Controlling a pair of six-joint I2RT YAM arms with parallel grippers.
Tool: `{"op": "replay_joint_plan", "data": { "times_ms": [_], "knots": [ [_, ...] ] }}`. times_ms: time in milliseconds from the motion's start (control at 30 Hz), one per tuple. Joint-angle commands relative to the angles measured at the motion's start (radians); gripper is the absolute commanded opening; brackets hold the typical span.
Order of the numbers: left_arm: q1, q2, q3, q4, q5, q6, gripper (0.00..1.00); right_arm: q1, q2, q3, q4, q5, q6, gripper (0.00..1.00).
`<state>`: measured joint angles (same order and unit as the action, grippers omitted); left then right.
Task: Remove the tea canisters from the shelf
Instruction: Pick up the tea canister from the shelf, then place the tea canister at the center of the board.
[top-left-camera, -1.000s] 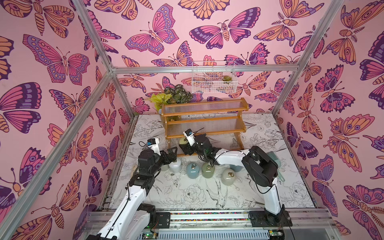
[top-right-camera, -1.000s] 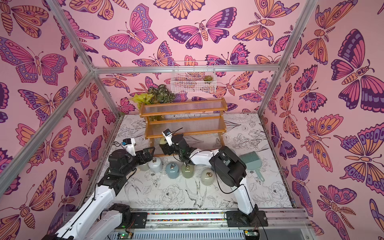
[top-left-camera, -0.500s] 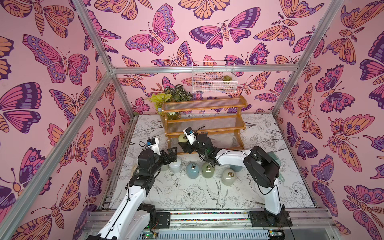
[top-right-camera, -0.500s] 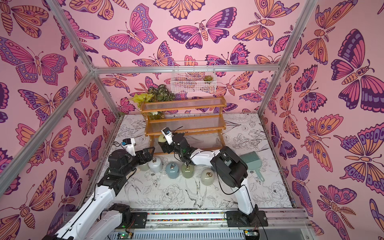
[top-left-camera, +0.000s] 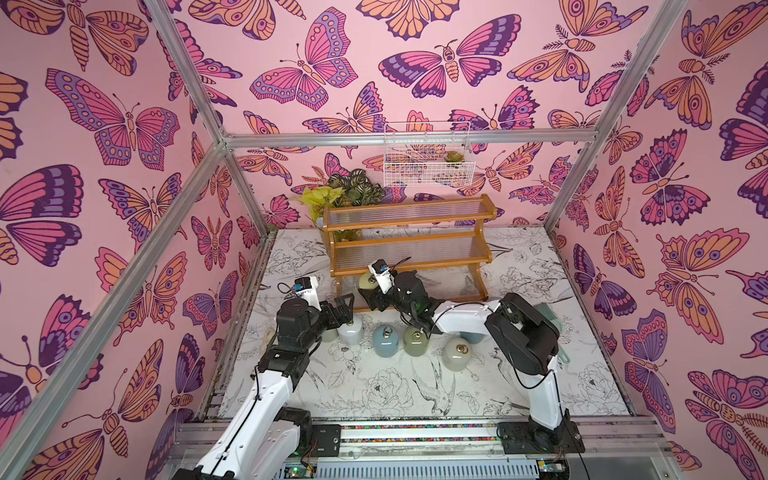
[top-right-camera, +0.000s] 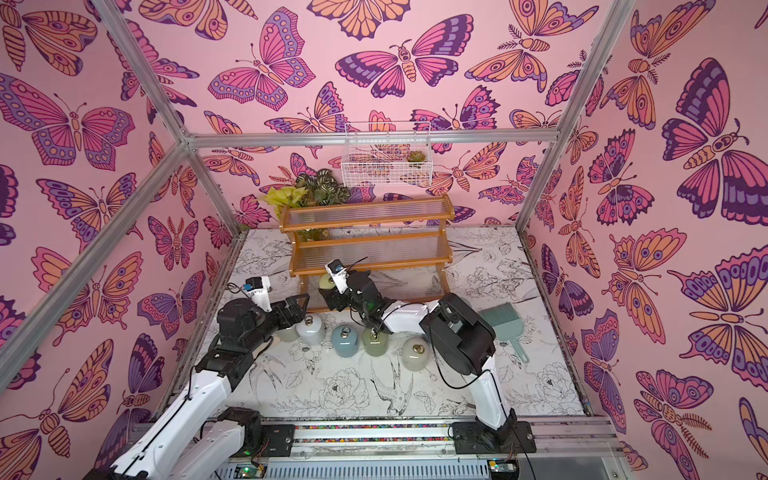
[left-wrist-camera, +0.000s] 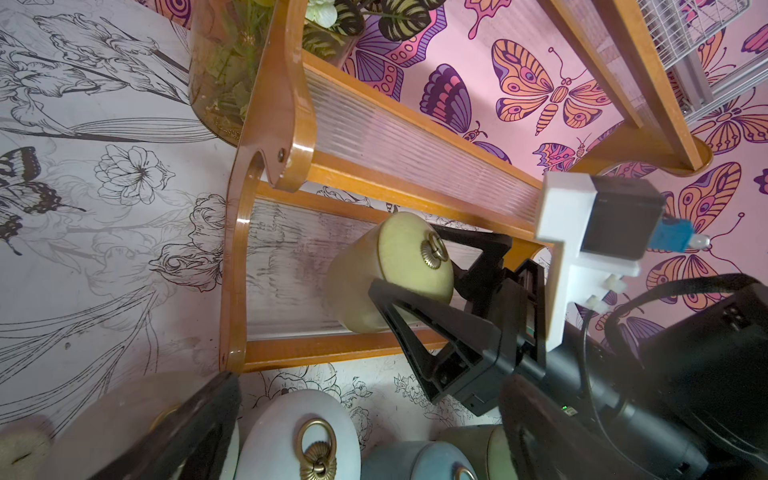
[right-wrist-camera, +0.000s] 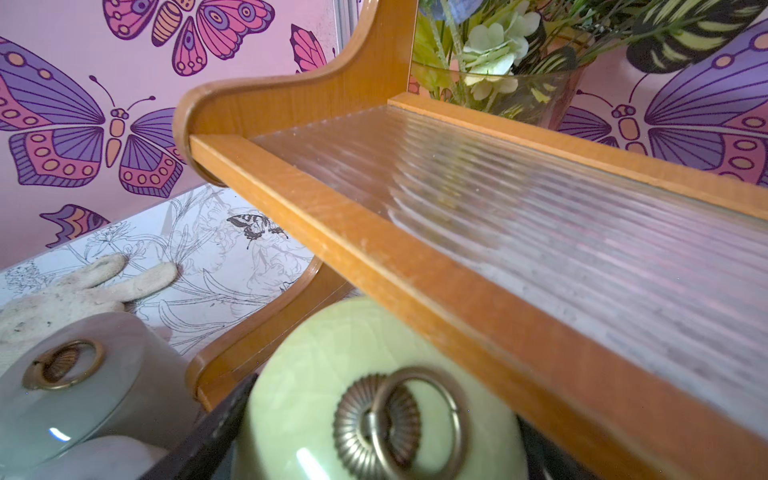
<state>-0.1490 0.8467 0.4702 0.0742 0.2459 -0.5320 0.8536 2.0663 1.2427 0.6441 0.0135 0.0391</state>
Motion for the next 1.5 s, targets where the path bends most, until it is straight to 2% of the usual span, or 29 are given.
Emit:
{"op": "replay_joint_plan", "data": {
  "times_ms": [0,267,633,1467],
  "knots": [
    [0.006,0.001,-0.016,-0.011,-0.002,0.015,1.00,0.003,-0.087,-0.010,0.203,-0.023,0.033,0.79],
    [0.007,0.006,-0.015,-0.012,-0.002,0.017,1.00,0.007,-0.129,-0.084,0.275,-0.059,0.047,0.79],
    [0.006,0.014,-0.010,-0.011,0.000,0.027,1.00,0.009,-0.167,-0.121,0.232,-0.176,0.095,0.79],
    [0.006,-0.008,-0.002,-0.016,0.013,0.014,1.00,0.009,-0.310,-0.399,0.121,-0.040,0.045,0.80]
  ]
}}
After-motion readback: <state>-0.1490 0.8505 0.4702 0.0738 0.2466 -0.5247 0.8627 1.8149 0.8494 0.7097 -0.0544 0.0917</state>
